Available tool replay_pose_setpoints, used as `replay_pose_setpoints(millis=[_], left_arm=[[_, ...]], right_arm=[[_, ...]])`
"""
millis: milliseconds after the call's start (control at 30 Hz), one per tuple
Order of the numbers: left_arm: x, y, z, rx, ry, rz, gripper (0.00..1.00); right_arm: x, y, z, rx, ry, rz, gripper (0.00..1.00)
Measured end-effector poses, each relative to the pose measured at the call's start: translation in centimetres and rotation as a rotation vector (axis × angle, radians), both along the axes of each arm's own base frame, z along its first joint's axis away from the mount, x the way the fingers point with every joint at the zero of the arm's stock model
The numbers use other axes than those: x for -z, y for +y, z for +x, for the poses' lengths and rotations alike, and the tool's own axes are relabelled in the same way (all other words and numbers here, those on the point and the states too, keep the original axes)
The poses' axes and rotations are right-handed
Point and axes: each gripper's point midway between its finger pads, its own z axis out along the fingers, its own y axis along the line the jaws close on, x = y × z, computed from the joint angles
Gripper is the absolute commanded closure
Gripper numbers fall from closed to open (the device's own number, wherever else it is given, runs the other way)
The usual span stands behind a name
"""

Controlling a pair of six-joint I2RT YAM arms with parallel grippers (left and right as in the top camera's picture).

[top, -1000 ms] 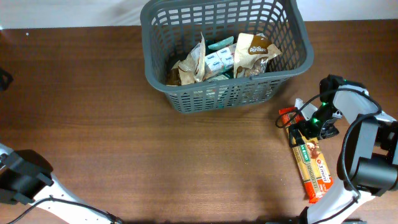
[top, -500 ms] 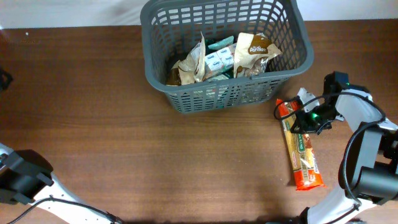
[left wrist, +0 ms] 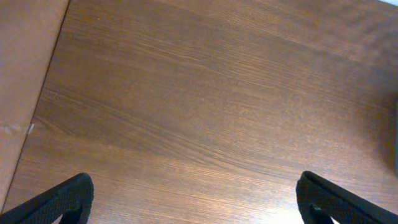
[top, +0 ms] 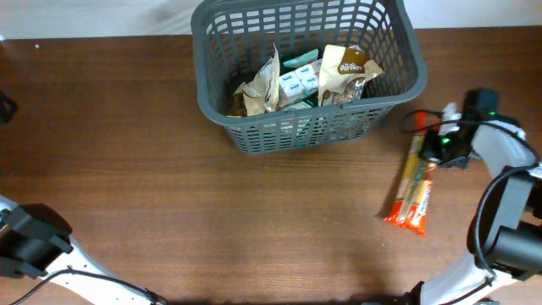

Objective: Pack container
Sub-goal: 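Grasp the red spaghetti package end with the right gripper and lift, then lower the spaghetti package into the basket and release it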

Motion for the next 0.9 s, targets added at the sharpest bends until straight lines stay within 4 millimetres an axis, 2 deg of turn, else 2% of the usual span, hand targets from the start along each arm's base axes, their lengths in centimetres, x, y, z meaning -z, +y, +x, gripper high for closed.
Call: replay_pose_setpoints(millis=[100,200,300,367,400,433,533,567,633,667,767,833,900], left_arm=[[-0.1,0.2,0.2,0.0,-0.007,0.008,0.01],[-0.2,0.3,0.3,0.0,-0.015,0.015,0.01],[-0.3,0.5,0.5,0.0,-0.021,0.022,0.01],[-0.4,0.5,0.5,0.0,-0.024,0.025,0.01],[-0.4,0.5,0.5,0.0,-0.025,0.025,0.01],[-0.4,0.5,0.5,0.0,-0.025,0.026,0.01],[-0.4,0.6,0.5,0.0,-0.026,0.026,0.01],[-0.4,0.6,0.5,0.0,-0.026,0.026,0.01],[-0.4,0.6,0.6,0.0,-0.027,0.028,0.01],[-0.4,0.6,0.6,0.0,-0.028,0.028,0.01],[-0.4,0.6,0.6,0.0,-0.03,0.029,0.01],[-0.5,0.6,0.7,0.001,-0.032,0.029,0.01],[-0.5,0.6,0.7,0.003,-0.034,0.027,0.01]], right_arm=[[-2.0,-4.0,1.8,0.08,-0.042,-0.085,0.96],[-6.1,-7.6,5.2,0.122,-0.149,-0.178,0.96],[-13.0,-9.5,9.7,0.131,-0.33,-0.25,0.96],[-20.4,-9.8,12.7,0.118,-0.501,-0.303,0.96],[-22.5,-9.6,13.5,0.112,-0.554,-0.316,0.96],[-26.6,-9.0,14.6,0.095,-0.645,-0.343,0.96],[-36.6,-5.6,16.2,0.023,-0.877,-0.396,0.96],[-40.2,-3.6,16.4,-0.023,-0.967,-0.41,0.96],[-45.8,0.6,16.4,-0.118,-1.123,-0.417,0.96],[-49.1,3.7,16.0,-0.186,-1.222,-0.412,0.96],[-54.7,11.5,14.4,-0.362,-1.419,-0.36,0.96],[-56.7,16.6,12.9,-0.482,-1.507,-0.293,0.96],[-57.3,21.3,11.5,-0.598,-1.544,-0.21,0.96]])
